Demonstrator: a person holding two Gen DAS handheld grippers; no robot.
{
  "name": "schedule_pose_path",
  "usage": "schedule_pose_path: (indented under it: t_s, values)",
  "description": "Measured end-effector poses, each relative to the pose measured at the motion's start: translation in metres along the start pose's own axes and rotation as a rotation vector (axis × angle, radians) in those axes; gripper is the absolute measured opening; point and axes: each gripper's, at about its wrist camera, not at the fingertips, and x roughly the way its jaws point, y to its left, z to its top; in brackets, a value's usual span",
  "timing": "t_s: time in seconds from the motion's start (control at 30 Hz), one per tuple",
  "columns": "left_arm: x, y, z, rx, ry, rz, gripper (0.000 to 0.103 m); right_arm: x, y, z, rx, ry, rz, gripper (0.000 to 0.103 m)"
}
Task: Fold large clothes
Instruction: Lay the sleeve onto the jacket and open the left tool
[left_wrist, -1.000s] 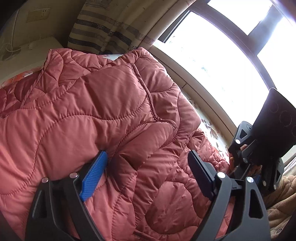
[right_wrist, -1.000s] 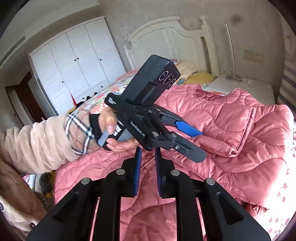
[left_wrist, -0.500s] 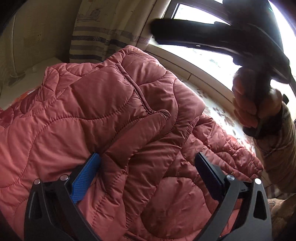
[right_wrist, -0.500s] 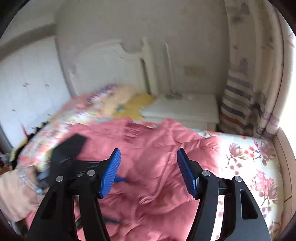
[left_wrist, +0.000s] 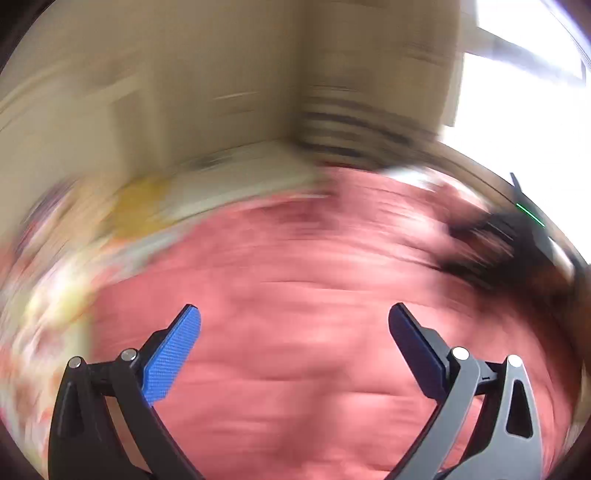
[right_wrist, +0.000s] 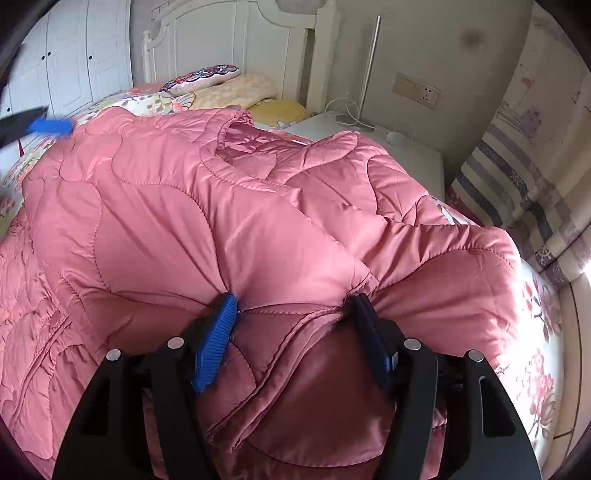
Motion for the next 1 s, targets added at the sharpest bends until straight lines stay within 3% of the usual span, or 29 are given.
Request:
schedule_pose_path:
  t_s: [0.07,0.1,0.17,0.2,0.33,0.4,0.5,0.53,0.6,0.7,0.73,0.77,0.8,0.87,0.93,1.0]
  values:
    - [0.011,0.061,-0.004,-0.223,0.022,0.139,0.101,0.006,0.003,-0.003,0.004,-0.006,-0.001,0.062]
    - [0.018,0.072,-0.01,-0.253,0.035,0.182,0.101,0.005,0.005,-0.003,0.005,-0.008,-0.002,0.062]
    - [0.052,0.072,-0.029,-0.19,0.116,0.332,0.101,0.013,0.004,0.0,0.009,-0.01,0.0,0.063]
    - [0.063,0.068,-0.037,-0.153,0.13,0.356,0.101,0.013,0.004,0.0,0.013,-0.009,0.002,0.064]
    - [0.059,0.072,-0.033,-0.233,0.135,0.4,0.101,0.014,0.003,-0.001,0.023,-0.006,0.006,0.064]
    - [0.042,0.067,-0.028,-0.215,0.087,0.492,0.101,0.013,0.004,-0.002,0.02,-0.007,0.001,0.064]
    - [-0.006,0.067,-0.013,-0.345,-0.069,0.478,0.101,0.013,0.004,-0.002,0.021,-0.008,0.001,0.064]
    - [-0.021,0.065,-0.008,-0.384,-0.123,0.44,0.101,0.013,0.004,-0.002,0.022,-0.009,0.002,0.064]
    - [-0.021,0.055,0.007,-0.348,-0.147,0.387,0.101,0.013,0.004,-0.002,0.023,-0.008,0.003,0.065]
    - [0.026,0.029,0.01,-0.192,-0.023,0.4,0.101,0.013,0.004,-0.002,0.024,-0.009,0.003,0.065]
    - [0.056,0.033,0.004,-0.174,0.063,0.441,0.101,0.013,0.003,-0.002,0.025,-0.009,0.004,0.065]
    - [0.083,0.042,-0.008,-0.192,0.156,0.428,0.101,0.013,0.003,-0.002,0.028,-0.011,0.01,0.066]
    - [0.092,0.059,-0.018,-0.306,0.167,0.283,0.101,0.013,0.004,-0.002,0.03,-0.007,0.012,0.067]
    - [0.087,0.08,-0.017,-0.432,0.165,0.243,0.101,0.014,0.003,-0.002,0.031,-0.009,0.011,0.067]
    - [0.087,0.075,-0.015,-0.402,0.183,0.263,0.101,0.014,0.001,-0.002,0.044,-0.008,0.028,0.067]
    - [0.067,0.06,-0.006,-0.366,0.136,0.382,0.099,0.015,0.001,-0.002,0.044,-0.009,0.023,0.067]
